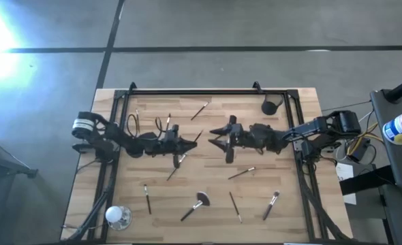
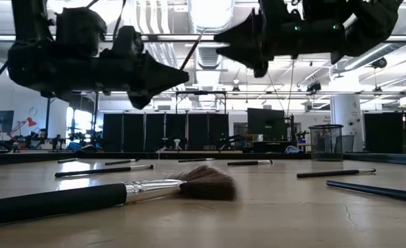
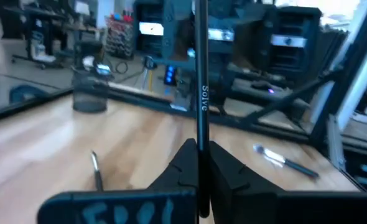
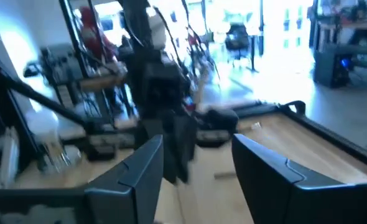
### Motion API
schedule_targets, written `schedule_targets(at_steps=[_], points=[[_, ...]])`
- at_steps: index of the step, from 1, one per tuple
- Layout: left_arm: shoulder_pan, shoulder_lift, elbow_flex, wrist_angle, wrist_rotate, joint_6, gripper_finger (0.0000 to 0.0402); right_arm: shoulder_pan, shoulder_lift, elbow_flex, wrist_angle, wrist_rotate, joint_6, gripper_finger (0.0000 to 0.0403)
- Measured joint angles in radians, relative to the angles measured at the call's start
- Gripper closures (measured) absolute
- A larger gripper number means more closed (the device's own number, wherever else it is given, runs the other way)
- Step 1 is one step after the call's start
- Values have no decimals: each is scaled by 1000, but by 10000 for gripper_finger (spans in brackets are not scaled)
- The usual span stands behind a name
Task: Put items in baskets/containers
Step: Put the liner brush into the pen holder
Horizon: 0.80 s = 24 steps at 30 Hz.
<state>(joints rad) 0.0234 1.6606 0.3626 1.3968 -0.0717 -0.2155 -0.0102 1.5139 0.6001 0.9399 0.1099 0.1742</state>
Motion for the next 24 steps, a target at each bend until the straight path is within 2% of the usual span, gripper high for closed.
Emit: schedule_targets(at_steps=[6, 14, 18, 24], points=[[45, 4, 76, -11, 75, 4, 394, -20, -5, 53, 16, -6, 35, 203], [58, -12, 119, -64, 97, 39, 394, -38, -5, 136, -14, 14, 25, 227], [59, -16, 115, -76, 98, 60, 394, -38, -5, 150, -30, 21, -3, 265], [60, -14, 115, -99, 106, 96, 394, -38, 7, 149, -50, 20, -63, 373]])
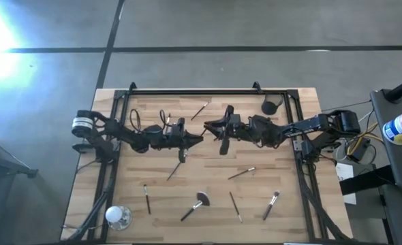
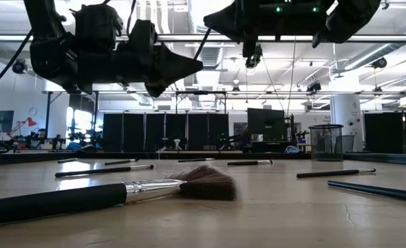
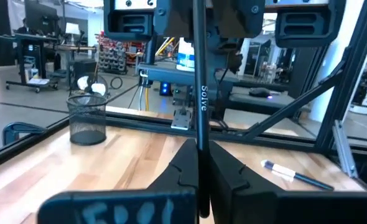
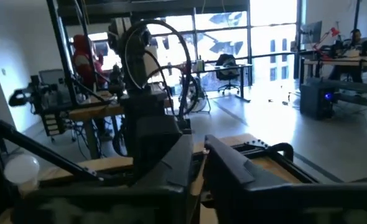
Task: Put items in baskets/containers
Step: Put the liner brush into the pen holder
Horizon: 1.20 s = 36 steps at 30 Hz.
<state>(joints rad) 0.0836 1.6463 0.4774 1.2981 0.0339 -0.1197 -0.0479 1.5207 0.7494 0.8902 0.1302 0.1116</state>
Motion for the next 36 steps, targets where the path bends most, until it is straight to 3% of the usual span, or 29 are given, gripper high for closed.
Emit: schedule_targets(at_steps=[4, 11, 16, 22, 27, 31, 36], points=[[2, 1, -1, -17, 5, -3, 386, 10, 10, 0, -2, -1, -19, 388], [5, -39, -14, -98, -21, -35, 295, 14, -32, -6, -91, 67, -53, 391], [3, -79, -65, -111, -12, -8, 264, -1, -165, -22, -270, 209, -83, 393], [4, -101, -141, -102, -17, 6, 261, -33, -394, -64, -541, 420, -71, 393], [4, -103, -175, -102, -17, 7, 260, -199, -593, -94, -877, 597, 89, 394], [4, -103, -182, -94, -18, 8, 260, -420, -657, -98, -1050, 559, 219, 394], [4, -110, -183, -94, -18, 8, 260, -608, -618, -99, -1058, 473, 229, 393]])
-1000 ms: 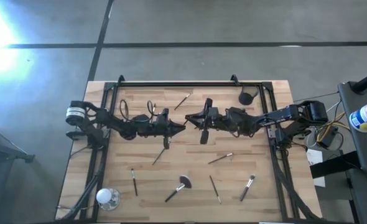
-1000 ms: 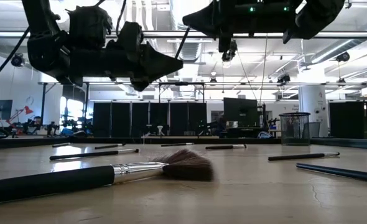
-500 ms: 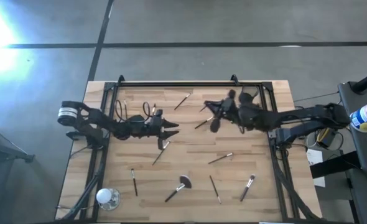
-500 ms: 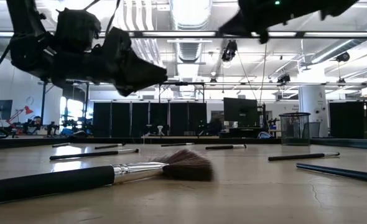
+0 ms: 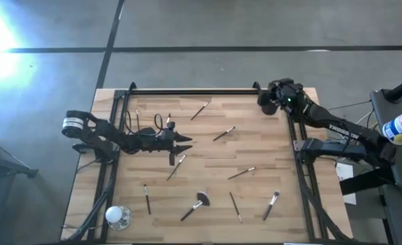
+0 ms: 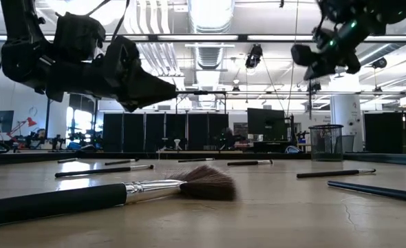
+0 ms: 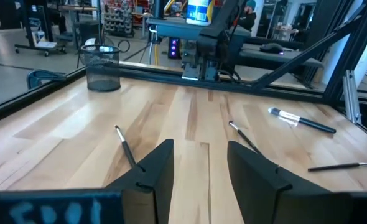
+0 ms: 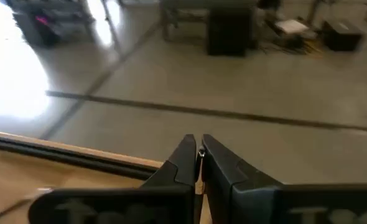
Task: Put items in baskets/containers
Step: Put the liner brush into the pen holder, then put the eyeshadow brush into the pen holder
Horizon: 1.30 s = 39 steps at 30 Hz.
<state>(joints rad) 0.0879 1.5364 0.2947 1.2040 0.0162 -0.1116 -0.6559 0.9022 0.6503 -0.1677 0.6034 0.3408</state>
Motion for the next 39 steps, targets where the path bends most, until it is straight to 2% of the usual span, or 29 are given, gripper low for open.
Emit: schedule_targets(at_steps=[8, 11, 18, 22, 27, 35, 39], points=[[0, 0, -2, 0, -1, -2, 260, -141, 111, -1, -5, -2, 20, 393], [0, 0, -3, -1, -1, -3, 260, -163, 158, -1, -21, -3, 47, 392], [0, 0, -2, -10, -2, -3, 260, -200, 269, 12, -87, -84, 113, 392], [0, 0, -2, -18, -3, 2, 260, -200, 309, 31, -114, -82, 117, 386], [0, 0, -2, -27, -2, 2, 260, -201, 319, 54, -137, -84, 123, 353], [0, 0, 4, -29, -4, -5, 260, -200, 303, 128, -318, -110, 95, 288], [0, -20, 1, -53, -16, -28, 260, -175, 259, 146, -359, -189, 13, 292]])
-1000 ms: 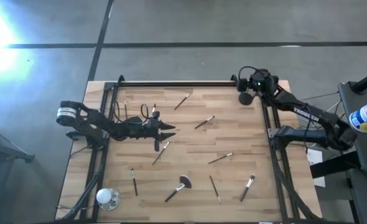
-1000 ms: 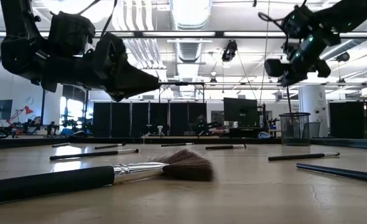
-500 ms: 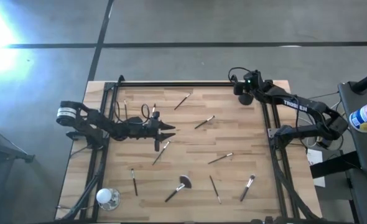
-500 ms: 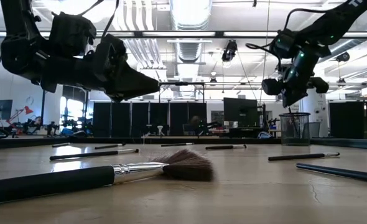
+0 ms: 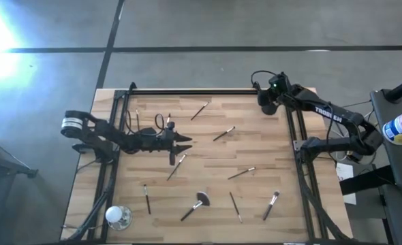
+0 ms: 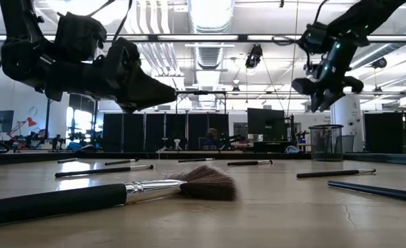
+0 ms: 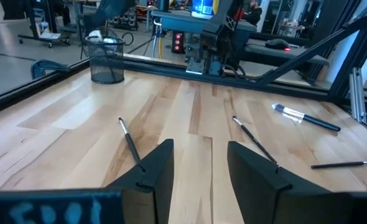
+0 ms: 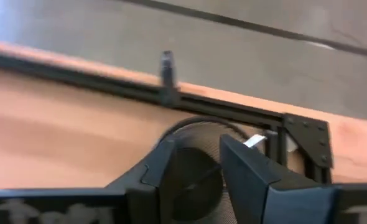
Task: Put items in baskets/containers
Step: Put the eyeshadow brush into the pen holder
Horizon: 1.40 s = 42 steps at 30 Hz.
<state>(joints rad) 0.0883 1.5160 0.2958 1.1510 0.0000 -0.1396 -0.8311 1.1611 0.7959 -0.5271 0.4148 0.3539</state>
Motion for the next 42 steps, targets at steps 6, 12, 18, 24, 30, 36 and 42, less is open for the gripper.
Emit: schedule_targets(at_steps=[6, 12, 18, 24, 30, 36, 42], points=[[0, -124, 18, -273, -2, -51, 260, 175, -122, -76, 32, -1, -62, 367], [-44, -233, 85, -711, -2, -91, 283, 458, -220, -217, 244, 29, -43, 392], [-161, -213, 196, -1062, -183, -231, 312, 723, -221, -296, 407, 217, -14, 394], [-183, -89, 349, -1271, -197, -323, 304, 841, -175, -297, 480, 293, -13, 394], [-158, 57, 452, -1326, -202, -327, 282, 847, -121, -254, 482, 296, -26, 394], [-127, 119, 490, -1321, -211, -312, 271, 847, -87, -240, 482, 296, -40, 394], [-96, 138, 488, -1303, -207, -307, 279, 847, -75, -241, 486, 296, -40, 394]])
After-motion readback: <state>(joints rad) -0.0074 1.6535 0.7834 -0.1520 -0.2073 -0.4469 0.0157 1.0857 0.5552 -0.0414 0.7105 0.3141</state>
